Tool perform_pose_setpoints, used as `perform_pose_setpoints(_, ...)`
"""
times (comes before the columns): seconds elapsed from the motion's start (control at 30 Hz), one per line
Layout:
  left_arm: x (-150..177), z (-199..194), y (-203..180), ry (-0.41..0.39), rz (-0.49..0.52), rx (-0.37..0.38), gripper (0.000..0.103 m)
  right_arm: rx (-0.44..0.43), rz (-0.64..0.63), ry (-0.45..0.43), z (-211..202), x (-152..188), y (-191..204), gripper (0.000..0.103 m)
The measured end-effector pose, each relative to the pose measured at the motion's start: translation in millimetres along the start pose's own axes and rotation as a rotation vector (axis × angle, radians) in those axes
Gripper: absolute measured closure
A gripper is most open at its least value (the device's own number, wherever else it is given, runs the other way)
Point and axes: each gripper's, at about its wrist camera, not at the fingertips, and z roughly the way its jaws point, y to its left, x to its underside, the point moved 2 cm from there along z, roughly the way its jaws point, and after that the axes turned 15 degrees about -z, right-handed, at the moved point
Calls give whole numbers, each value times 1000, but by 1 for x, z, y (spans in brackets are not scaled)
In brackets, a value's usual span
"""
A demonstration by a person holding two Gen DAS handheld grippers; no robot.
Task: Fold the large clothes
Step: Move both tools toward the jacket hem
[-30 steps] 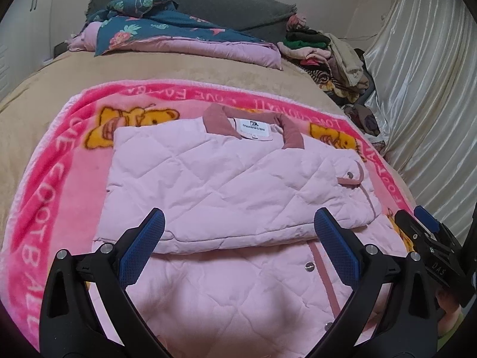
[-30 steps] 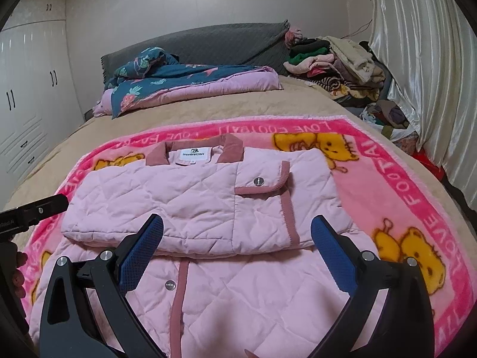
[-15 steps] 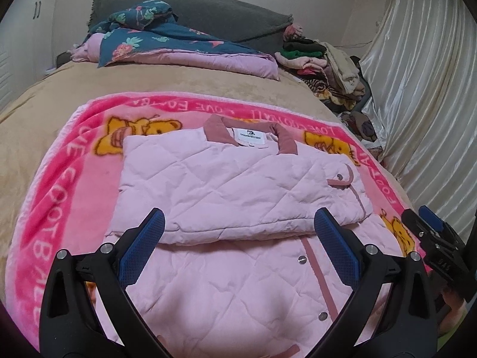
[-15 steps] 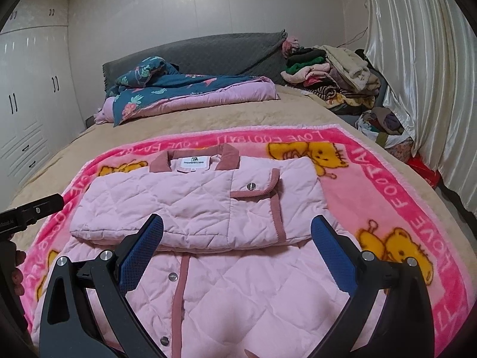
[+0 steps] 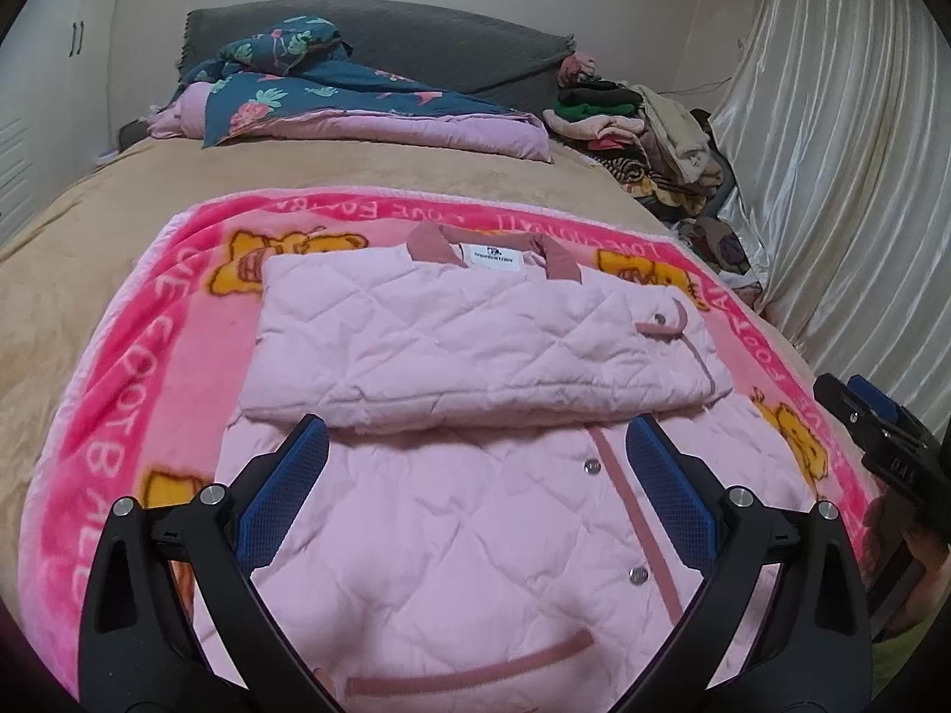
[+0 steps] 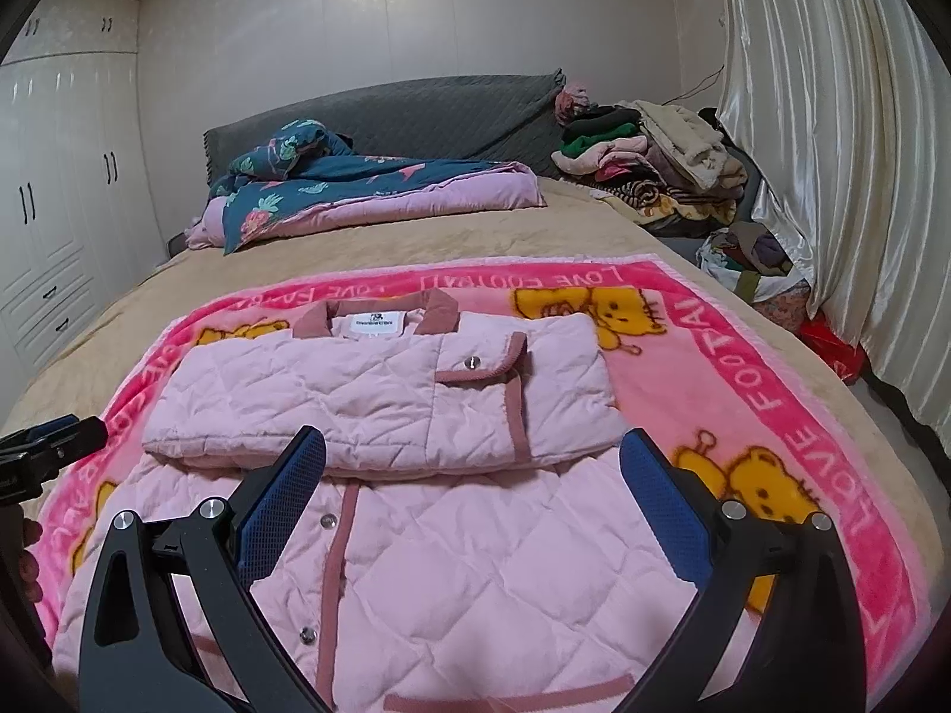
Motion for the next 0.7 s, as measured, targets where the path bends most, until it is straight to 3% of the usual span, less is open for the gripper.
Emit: perform_pose_setpoints(0.7,55,-27,24,11,-12,-81,9,29,0,41,-33,48,-28,4)
